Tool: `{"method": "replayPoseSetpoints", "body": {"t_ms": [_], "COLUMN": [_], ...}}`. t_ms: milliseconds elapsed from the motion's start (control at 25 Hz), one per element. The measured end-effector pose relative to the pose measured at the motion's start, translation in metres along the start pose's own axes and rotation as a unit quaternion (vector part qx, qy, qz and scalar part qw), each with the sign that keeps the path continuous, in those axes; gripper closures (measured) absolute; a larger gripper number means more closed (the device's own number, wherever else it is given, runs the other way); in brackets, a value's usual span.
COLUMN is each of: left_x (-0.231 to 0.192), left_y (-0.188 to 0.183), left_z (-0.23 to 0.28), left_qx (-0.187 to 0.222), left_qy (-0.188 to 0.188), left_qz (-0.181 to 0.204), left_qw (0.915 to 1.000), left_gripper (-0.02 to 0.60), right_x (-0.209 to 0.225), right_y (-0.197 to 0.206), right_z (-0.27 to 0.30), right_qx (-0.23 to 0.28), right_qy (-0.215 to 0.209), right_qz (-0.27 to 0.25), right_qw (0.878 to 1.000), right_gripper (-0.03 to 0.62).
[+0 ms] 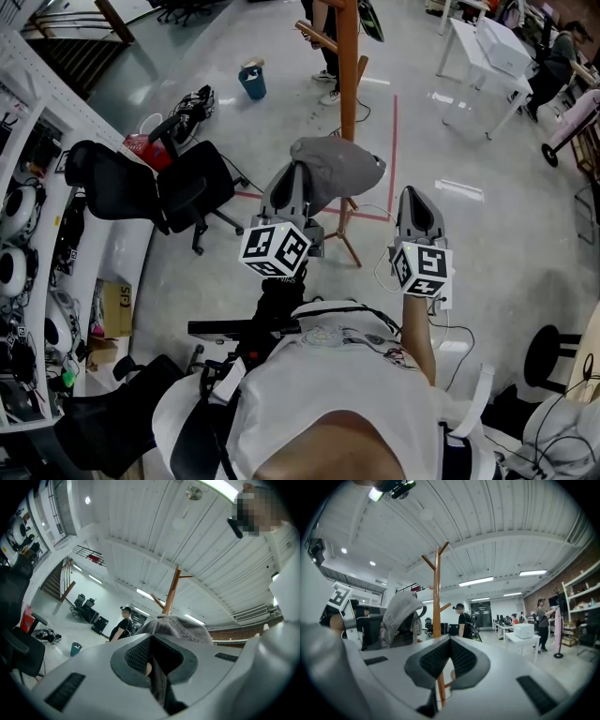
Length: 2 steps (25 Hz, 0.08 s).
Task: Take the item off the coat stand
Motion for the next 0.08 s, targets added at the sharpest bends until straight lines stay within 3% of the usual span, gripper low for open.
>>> {"method": "replayPoseSetpoints", "body": {"t_ms": [80], "left_x": [-0.0006], "left_y": [-0.0015], "left_z": [0.0003], "left_qx": [0.000], "left_qy": [0.001], "left_qz": [0.000], "left_qw": [1.0000], "left_gripper": [0.568], "right_x": [-0.0017], "right_y": [-0.0011], "right_z": [0.0009], "right_qx": [0.000], "right_qy": [-0.001], "right_qz": [0.000], "right_qw": [1.000], "right_gripper": [0.589]}}
Point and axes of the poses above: the fingertips, and each gripper's own axes: z forward along the fingers, x to its right, y out of its underside, the point moved 1 cm from there along -z, backward along the fingers, and after that the axes turned 8 degrees about -x, right-handed, at the moved point
